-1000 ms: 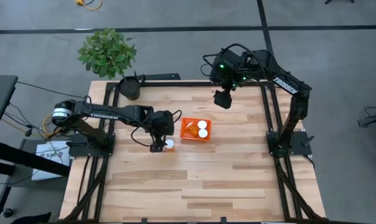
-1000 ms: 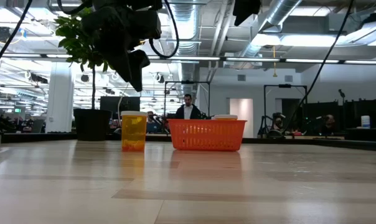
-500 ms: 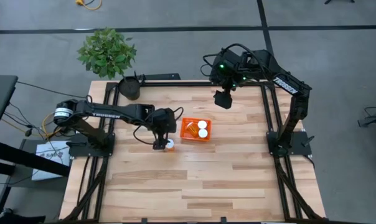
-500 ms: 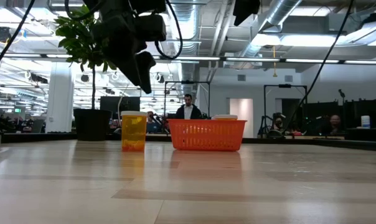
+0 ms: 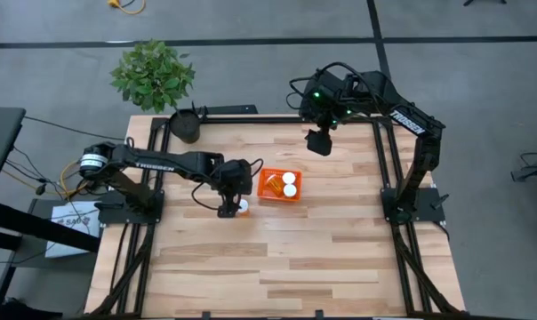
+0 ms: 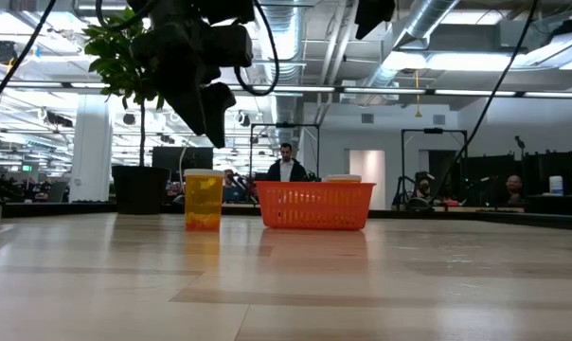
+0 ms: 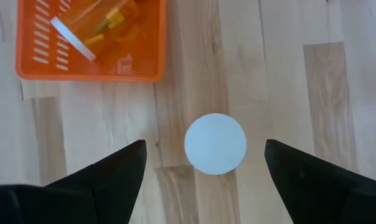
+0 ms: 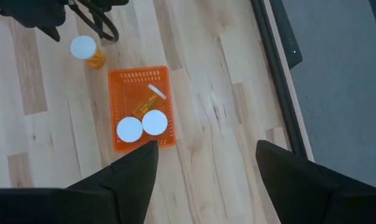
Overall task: Pick and place pill bottles into a basket
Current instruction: Put the orange pill bottle into the orange basket
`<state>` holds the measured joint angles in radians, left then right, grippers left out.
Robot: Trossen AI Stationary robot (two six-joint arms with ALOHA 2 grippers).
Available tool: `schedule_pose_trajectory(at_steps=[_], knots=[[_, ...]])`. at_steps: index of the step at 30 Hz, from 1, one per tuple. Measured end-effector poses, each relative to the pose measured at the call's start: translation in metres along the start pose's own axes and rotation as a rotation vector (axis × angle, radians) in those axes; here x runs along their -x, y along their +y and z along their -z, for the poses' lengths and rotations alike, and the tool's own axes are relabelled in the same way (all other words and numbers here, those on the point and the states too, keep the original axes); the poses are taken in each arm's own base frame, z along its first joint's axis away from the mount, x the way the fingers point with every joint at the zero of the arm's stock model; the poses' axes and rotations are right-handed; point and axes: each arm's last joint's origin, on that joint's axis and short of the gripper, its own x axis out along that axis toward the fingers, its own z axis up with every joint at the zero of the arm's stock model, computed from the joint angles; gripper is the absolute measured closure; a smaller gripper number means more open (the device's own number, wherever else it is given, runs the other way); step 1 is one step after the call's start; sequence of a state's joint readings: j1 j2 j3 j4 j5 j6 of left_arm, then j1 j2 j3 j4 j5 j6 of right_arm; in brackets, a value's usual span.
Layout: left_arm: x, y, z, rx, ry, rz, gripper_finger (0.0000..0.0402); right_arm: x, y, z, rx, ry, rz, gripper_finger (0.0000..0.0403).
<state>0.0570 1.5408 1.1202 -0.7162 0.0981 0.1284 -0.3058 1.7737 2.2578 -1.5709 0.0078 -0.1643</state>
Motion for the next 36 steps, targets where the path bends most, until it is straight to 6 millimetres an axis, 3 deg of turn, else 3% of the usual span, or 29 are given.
schedule_pose_trajectory(at_steps=[12, 36], knots=[[-0.015, -0.007, 0.000, -0.009, 0.051, 0.025, 0.0083, 0.000, 0.000, 0.000, 0.005, 0.001, 0.000, 0.0137], [-0.019, -0.008, 0.002, -0.016, 0.094, 0.039, 0.0065, 0.000, -0.001, 0.000, 0.008, 0.001, 0.002, 0.0137]])
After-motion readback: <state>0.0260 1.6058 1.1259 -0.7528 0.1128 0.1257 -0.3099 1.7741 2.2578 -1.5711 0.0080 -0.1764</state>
